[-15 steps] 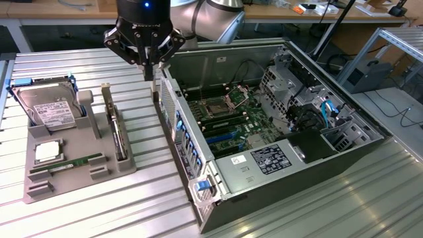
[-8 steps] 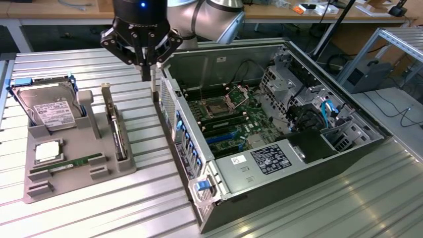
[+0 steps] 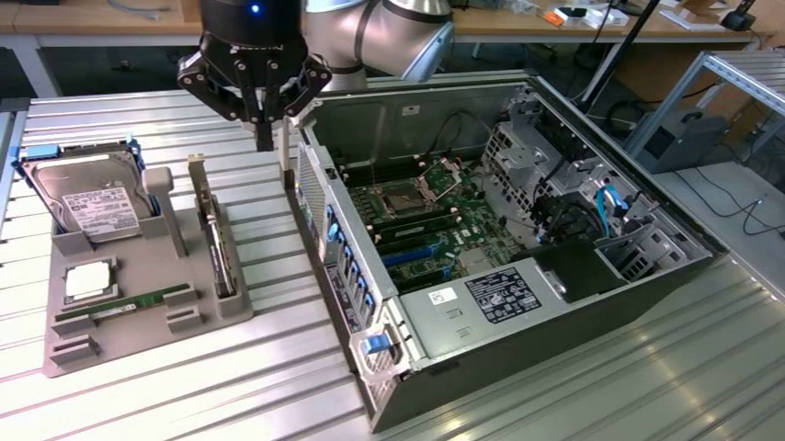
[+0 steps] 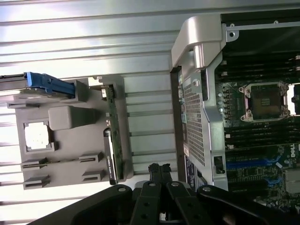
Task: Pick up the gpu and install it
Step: 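Reach for the gpu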
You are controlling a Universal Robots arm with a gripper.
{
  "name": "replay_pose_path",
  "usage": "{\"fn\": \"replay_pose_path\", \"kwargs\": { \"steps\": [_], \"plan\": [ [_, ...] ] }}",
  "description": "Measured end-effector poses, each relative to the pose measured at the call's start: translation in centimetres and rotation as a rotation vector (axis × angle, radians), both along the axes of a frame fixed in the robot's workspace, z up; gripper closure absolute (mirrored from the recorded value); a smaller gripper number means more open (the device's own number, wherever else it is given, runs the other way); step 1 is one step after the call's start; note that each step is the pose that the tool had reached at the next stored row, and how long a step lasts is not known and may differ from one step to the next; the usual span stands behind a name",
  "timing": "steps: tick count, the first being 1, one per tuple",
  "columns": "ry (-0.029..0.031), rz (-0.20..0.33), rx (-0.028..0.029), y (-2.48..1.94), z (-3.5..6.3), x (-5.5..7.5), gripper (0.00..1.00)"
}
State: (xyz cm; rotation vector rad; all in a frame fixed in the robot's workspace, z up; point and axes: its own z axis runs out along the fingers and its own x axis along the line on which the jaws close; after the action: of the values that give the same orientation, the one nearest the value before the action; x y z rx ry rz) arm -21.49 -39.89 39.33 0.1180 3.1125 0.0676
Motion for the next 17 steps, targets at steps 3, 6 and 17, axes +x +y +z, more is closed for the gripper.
{"fn": "replay_pose_path", "kwargs": {
  "steps": [3,6,17],
  "plan": [
    [0.0,0.0,0.0,0.0,0.0,-0.4,0.89],
    [0.0,0.0,0.0,0.0,0.0,-0.8,0.89],
    [0.0,0.0,0.0,0.0,0.0,-2.8,0.89]
  ]
}}
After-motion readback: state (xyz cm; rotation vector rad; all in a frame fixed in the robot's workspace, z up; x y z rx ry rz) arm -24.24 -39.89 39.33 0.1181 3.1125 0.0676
